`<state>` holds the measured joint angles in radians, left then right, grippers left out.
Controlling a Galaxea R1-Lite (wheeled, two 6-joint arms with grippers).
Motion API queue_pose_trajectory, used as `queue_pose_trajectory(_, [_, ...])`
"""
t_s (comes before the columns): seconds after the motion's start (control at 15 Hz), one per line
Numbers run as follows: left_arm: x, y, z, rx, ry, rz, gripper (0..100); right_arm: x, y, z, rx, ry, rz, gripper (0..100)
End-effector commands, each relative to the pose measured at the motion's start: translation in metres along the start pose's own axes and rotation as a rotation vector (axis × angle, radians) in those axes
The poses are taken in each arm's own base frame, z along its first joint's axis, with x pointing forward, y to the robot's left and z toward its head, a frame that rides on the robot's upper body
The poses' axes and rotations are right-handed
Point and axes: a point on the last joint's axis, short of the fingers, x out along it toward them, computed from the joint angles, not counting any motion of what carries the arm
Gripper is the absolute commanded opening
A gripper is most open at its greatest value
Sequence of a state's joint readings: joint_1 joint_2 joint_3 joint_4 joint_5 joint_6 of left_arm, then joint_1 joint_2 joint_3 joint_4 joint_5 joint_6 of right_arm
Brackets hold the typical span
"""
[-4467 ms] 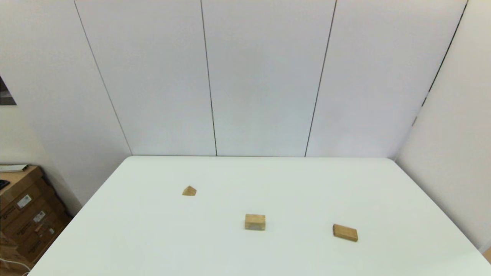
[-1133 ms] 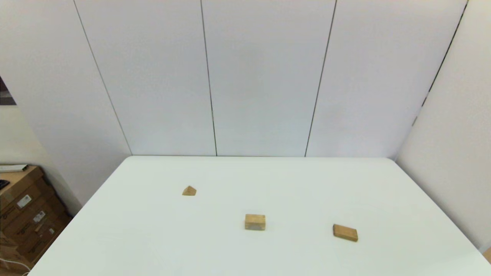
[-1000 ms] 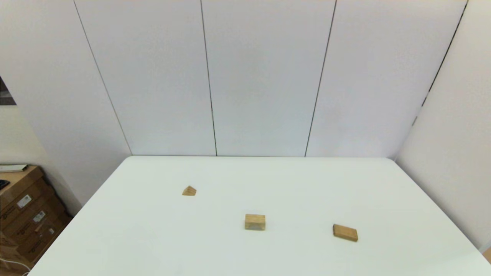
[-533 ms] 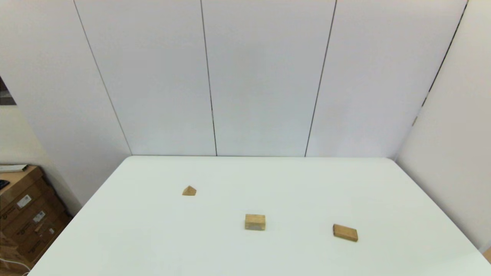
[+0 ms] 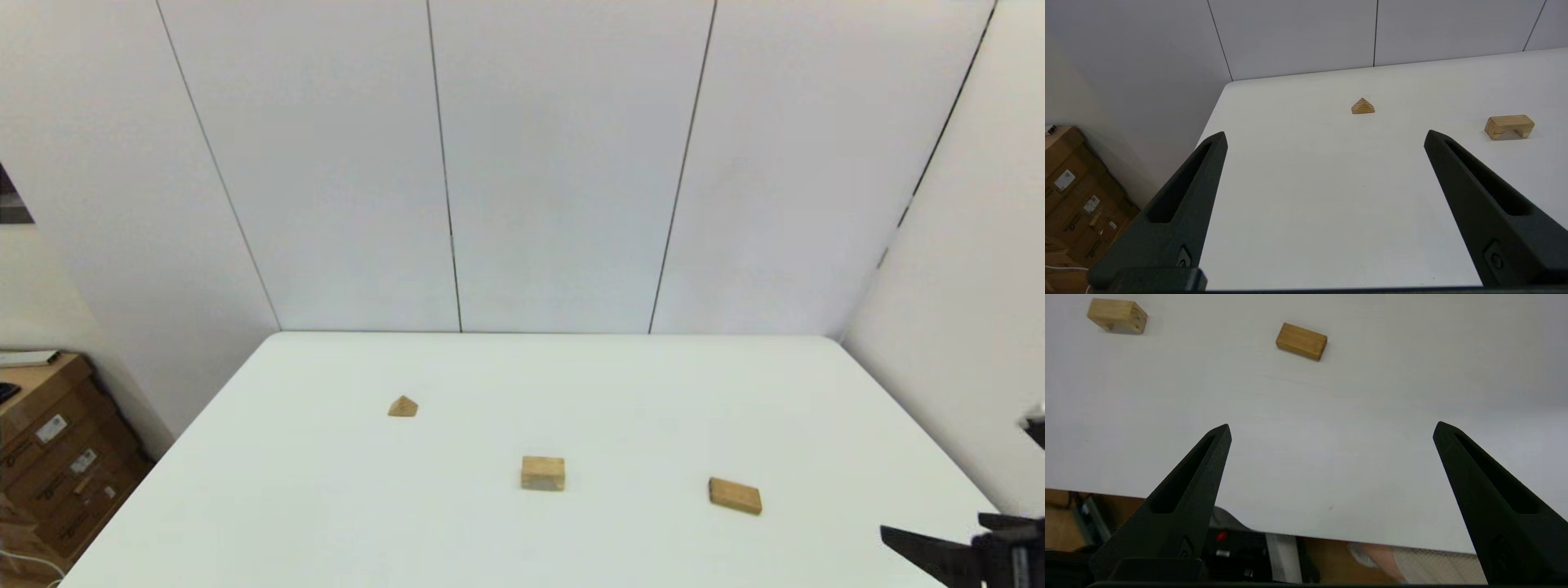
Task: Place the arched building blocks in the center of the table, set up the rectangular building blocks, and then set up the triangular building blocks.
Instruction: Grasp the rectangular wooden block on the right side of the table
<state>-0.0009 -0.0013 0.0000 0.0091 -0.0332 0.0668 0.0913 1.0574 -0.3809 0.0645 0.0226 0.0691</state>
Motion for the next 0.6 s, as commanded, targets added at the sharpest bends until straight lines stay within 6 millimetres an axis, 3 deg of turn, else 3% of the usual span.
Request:
queue_pose_trajectory(0.07, [0.0,0.0,0.0,0.001,0.001,-0.001,100,0.086,0.004,0.062,0.014,0.209,0.003,100])
queue_pose_trajectory(0.27, [0.0,0.0,0.0,0.001,0.001,0.0,100,0.139,0.004,0.081,0.073,0.287,-0.011,100])
queue_pose_trajectory(0.47, [0.0,0.0,0.0,0.001,0.001,0.0,100,0.167,0.004,0.09,0.066,0.31,-0.01,100])
queue_pose_trajectory(0.6, [0.0,0.0,0.0,0.001,0.001,-0.001,100,0.179,0.004,0.093,-0.028,0.318,0.004,100])
